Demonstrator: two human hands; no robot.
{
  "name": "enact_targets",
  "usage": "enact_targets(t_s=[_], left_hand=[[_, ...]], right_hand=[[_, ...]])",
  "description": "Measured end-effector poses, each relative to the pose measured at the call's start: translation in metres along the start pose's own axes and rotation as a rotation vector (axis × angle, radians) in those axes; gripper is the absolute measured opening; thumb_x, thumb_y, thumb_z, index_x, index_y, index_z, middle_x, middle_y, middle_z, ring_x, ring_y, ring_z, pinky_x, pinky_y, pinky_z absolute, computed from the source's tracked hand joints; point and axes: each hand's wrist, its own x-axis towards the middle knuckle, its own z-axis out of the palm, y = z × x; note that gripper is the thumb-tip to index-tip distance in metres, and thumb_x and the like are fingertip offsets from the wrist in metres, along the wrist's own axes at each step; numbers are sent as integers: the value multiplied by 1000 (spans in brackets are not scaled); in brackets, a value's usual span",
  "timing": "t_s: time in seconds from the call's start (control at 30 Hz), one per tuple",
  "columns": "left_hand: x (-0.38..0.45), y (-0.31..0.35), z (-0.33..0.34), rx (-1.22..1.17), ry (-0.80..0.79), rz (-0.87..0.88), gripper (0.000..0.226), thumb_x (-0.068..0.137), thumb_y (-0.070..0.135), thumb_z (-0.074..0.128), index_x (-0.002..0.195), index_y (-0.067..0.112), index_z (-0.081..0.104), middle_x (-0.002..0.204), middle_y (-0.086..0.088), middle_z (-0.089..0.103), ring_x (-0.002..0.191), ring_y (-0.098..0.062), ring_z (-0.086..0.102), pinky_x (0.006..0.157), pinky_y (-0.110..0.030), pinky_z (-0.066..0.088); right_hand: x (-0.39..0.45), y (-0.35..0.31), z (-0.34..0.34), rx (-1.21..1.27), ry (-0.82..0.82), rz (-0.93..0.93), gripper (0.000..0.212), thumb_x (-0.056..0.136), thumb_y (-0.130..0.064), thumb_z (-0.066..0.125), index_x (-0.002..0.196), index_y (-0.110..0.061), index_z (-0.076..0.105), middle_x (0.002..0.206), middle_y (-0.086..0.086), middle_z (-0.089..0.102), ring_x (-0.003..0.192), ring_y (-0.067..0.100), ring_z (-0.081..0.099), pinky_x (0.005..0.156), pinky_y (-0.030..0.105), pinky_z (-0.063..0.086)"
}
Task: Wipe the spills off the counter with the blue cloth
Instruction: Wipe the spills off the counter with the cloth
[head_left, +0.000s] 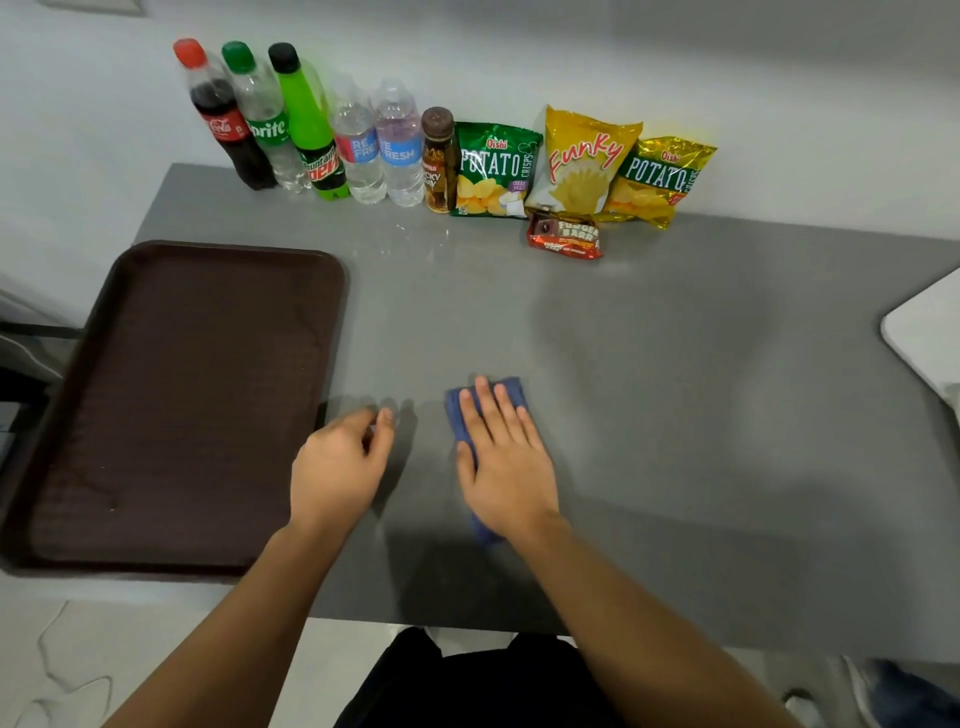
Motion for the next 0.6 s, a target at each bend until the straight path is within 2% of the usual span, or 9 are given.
enact_targets(t_s=[0.13, 0.23, 0.33, 0.4, 0.5, 0.6], left_hand=[[0, -3, -3, -16, -23, 4, 45, 105, 32, 55, 63, 23, 41, 51, 8, 35, 47, -21, 39, 51, -34, 30], [1, -6, -6, -16, -10, -3, 49, 105, 35, 54, 61, 28, 34, 50, 9, 35, 44, -11, 38, 49, -30, 23], [2, -12, -11, -9, 13, -21, 50, 105, 36, 53, 60, 29, 32, 49, 8, 36, 44, -10, 39, 46, -26, 22], [2, -17, -13, -17, 26, -22, 50, 105, 35, 54, 61, 29, 32, 50, 8, 37, 44, -11, 39, 46, -26, 22], [3, -23, -16, -47, 29, -39, 48, 106, 37, 52, 62, 29, 34, 52, 7, 40, 46, -12, 41, 48, -28, 25], [3, -31, -20, -54, 33, -46, 45, 106, 36, 52, 64, 28, 40, 52, 7, 41, 47, -13, 44, 49, -30, 28]], right_hand=[[23, 32, -11, -6, 7, 63, 64, 102, -37, 41, 162, -21, 28, 171, -1, 17, 158, 19, 17, 129, 41, 16], [18, 51, -13, -19, 15, 150, 62, 104, -35, 42, 162, -20, 26, 171, -1, 16, 159, 20, 16, 129, 40, 12], [-4, 58, -10, -48, 1, 187, 62, 106, -36, 34, 163, -19, 20, 172, 1, 12, 159, 22, 13, 129, 40, 10], [-26, 51, -5, -71, -5, 194, 62, 106, -38, 28, 164, -19, 16, 172, 2, 9, 160, 23, 11, 129, 42, 13], [-60, 24, 6, -89, 43, 167, 63, 104, -36, 35, 163, -14, 23, 171, 7, 17, 159, 25, 17, 127, 45, 22], [-79, -15, 18, -74, 54, 90, 63, 104, -35, 37, 162, -14, 24, 171, 7, 18, 159, 25, 15, 126, 44, 23]])
